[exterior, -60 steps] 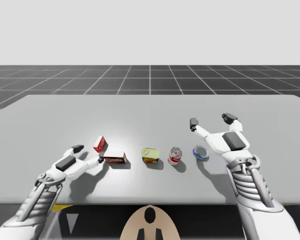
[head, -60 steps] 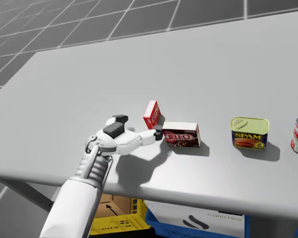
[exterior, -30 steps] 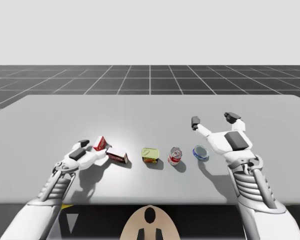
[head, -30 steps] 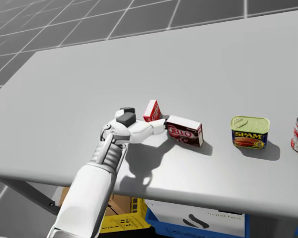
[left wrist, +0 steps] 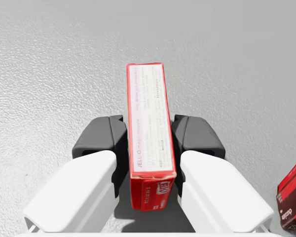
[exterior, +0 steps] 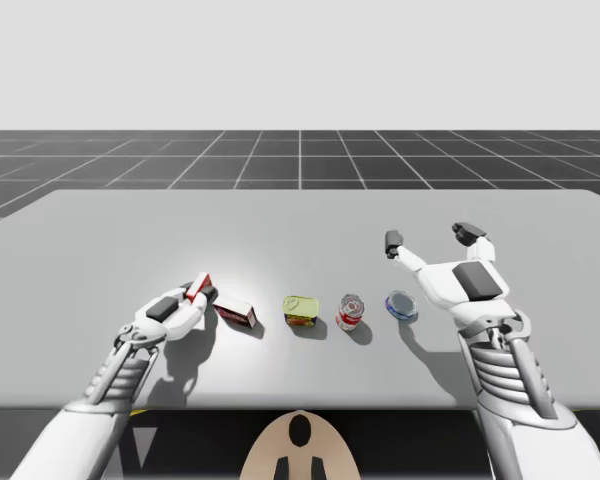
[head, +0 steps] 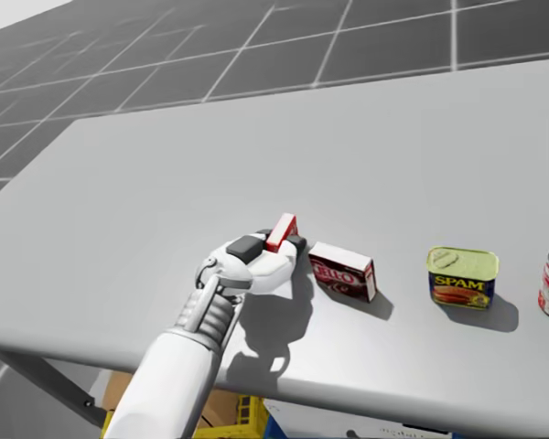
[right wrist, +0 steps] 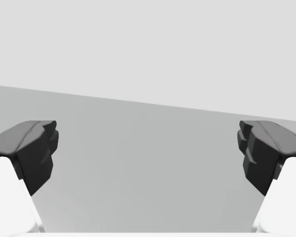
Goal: Pick up the gelatin box and lift it.
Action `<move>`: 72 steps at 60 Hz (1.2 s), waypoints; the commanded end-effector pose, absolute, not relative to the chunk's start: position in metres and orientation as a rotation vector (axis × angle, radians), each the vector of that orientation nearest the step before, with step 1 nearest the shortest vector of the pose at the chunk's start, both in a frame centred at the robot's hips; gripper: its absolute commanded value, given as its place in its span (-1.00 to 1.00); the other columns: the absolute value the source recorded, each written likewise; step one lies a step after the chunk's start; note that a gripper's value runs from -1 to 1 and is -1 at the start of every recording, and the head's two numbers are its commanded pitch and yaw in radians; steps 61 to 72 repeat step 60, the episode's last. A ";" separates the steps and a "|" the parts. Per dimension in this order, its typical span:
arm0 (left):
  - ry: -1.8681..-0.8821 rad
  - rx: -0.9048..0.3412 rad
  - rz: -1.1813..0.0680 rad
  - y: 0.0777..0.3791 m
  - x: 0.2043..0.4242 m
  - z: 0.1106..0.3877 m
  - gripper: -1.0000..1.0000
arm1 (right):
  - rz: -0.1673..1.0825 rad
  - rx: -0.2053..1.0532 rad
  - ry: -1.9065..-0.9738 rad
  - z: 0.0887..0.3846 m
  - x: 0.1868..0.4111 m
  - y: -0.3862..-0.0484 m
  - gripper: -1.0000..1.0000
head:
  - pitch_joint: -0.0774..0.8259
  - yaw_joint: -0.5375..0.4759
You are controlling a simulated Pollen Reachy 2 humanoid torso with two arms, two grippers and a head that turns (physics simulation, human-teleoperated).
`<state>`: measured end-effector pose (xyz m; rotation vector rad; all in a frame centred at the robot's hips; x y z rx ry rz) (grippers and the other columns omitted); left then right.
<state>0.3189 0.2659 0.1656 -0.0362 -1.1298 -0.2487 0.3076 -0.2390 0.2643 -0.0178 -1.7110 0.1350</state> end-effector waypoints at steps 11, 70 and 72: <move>-1.136 -0.031 -0.256 0.266 0.316 0.166 1.00 | 0.125 -0.015 -1.714 0.266 0.307 -0.240 -1.00 | -0.04 0.87; -1.598 -0.061 -0.234 0.270 0.296 0.360 1.00 | 0.003 -0.073 -1.753 0.271 0.313 -0.247 -1.00 | -0.21 0.90; -1.598 -0.061 -0.234 0.270 0.296 0.360 1.00 | 0.003 -0.073 -1.753 0.271 0.313 -0.247 -1.00 | -0.21 0.90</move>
